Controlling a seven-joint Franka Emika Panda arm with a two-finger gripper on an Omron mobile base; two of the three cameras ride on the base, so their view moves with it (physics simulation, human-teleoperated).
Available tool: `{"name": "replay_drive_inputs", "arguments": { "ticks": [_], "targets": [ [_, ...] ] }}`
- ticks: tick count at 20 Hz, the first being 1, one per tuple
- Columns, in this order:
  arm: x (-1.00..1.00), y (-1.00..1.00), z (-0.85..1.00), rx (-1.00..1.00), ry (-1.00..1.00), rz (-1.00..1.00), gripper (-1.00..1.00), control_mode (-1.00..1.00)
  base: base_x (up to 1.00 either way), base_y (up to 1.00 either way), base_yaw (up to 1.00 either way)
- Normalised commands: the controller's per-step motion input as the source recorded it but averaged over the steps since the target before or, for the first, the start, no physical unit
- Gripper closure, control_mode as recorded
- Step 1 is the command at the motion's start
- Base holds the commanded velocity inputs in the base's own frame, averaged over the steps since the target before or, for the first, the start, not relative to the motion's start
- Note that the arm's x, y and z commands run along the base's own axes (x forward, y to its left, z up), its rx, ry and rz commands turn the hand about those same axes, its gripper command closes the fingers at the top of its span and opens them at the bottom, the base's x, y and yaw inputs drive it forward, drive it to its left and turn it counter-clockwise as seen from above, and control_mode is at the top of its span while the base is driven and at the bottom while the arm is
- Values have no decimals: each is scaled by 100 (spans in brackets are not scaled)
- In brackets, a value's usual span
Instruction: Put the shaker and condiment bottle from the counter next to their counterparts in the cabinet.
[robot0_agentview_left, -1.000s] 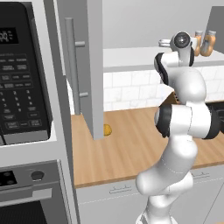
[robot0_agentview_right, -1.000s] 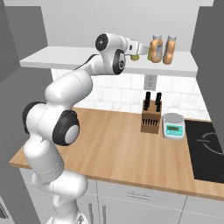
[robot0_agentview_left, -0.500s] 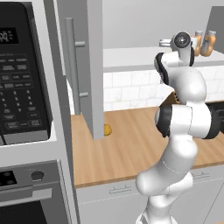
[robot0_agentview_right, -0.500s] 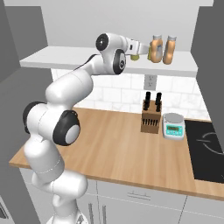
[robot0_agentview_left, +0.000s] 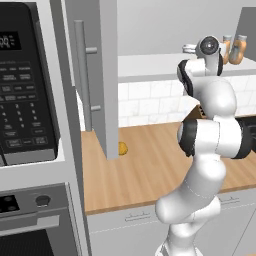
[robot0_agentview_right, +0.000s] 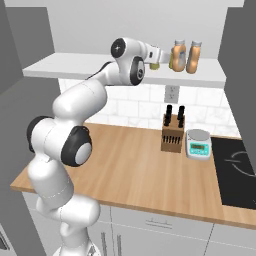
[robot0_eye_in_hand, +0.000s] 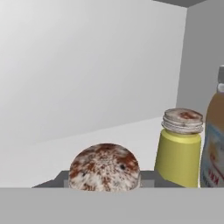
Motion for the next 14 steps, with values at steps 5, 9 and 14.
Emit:
{"name": "replay_drive_inputs", "arguments": {
  "ticks": [5,9,14],
  "targets": [
    [79,-23,-98,3,0,-1,-100,-100,0,0,0],
    [49,-6,-83,0,0,0,-100,-100,0,0,0],
    [10,0,-57,0,-4,0,-100,-100,0,0,0]
  ]
}}
